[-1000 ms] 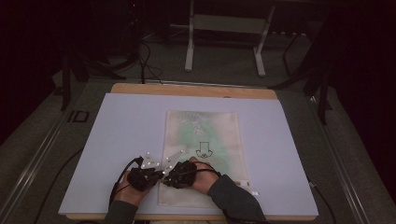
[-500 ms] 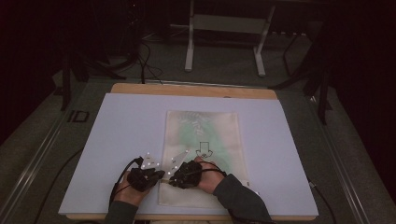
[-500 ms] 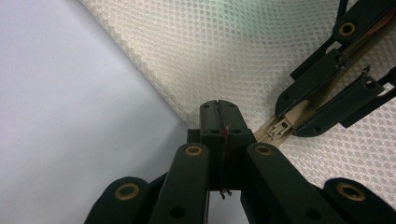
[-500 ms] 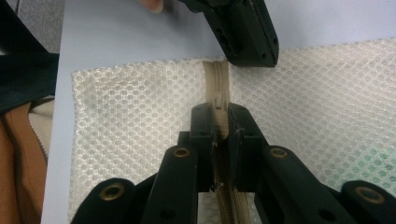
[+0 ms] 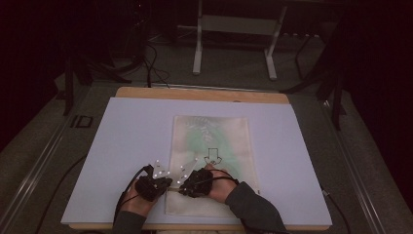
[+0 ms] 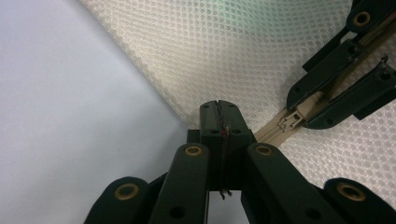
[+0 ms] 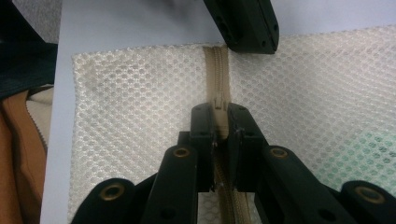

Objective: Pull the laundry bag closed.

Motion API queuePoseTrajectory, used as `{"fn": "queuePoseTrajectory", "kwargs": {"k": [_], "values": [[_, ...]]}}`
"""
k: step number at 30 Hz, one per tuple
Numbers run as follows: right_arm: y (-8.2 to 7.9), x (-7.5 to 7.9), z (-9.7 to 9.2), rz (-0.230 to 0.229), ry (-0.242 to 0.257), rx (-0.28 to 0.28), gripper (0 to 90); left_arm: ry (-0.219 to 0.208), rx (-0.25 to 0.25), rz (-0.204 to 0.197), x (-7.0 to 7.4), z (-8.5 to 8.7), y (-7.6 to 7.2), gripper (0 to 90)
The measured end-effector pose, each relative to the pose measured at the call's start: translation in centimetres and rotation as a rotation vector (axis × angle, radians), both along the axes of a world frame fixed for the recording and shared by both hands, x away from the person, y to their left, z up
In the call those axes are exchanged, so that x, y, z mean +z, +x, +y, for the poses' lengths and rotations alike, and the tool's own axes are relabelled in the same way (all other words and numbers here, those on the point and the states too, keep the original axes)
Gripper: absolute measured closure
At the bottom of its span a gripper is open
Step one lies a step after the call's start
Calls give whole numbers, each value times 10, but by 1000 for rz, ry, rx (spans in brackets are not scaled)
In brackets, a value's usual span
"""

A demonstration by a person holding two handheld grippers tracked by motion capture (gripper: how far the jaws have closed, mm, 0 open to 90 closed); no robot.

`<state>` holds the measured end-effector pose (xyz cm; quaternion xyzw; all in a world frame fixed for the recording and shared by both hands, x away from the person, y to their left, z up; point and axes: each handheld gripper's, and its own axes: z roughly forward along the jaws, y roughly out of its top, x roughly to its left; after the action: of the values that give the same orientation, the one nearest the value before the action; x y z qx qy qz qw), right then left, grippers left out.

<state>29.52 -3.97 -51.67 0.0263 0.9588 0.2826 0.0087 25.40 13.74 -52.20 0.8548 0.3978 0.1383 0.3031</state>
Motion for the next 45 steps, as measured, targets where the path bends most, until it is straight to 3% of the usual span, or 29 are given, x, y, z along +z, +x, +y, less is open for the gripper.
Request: {"fn": "queuePoseTrajectory", "kwargs": {"k": [3, 6, 13, 17, 21, 26, 45], "values": [[0, -1, -1, 3, 9, -4, 822, -66, -7, 23, 3, 3, -3, 889], [0, -1, -1, 7, 13, -8, 822, -101, -24, 33, 3, 5, -4, 889], [0, -1, 0, 1, 6, -4, 821, -105, -38, 58, -3, 3, -1, 888], [-3, 1, 3, -30, -21, 13, 821, -143, -29, 83, -6, 7, 1, 891], [-4, 4, 4, -50, -51, 42, 822, -106, -43, 65, -5, 4, 0, 892], [-5, 6, -1, -58, -75, 44, 822, -112, -41, 67, -5, 4, 0, 893], [-5, 6, -12, -61, -89, 43, 822, -104, -46, 63, -5, 4, 0, 892]]}}
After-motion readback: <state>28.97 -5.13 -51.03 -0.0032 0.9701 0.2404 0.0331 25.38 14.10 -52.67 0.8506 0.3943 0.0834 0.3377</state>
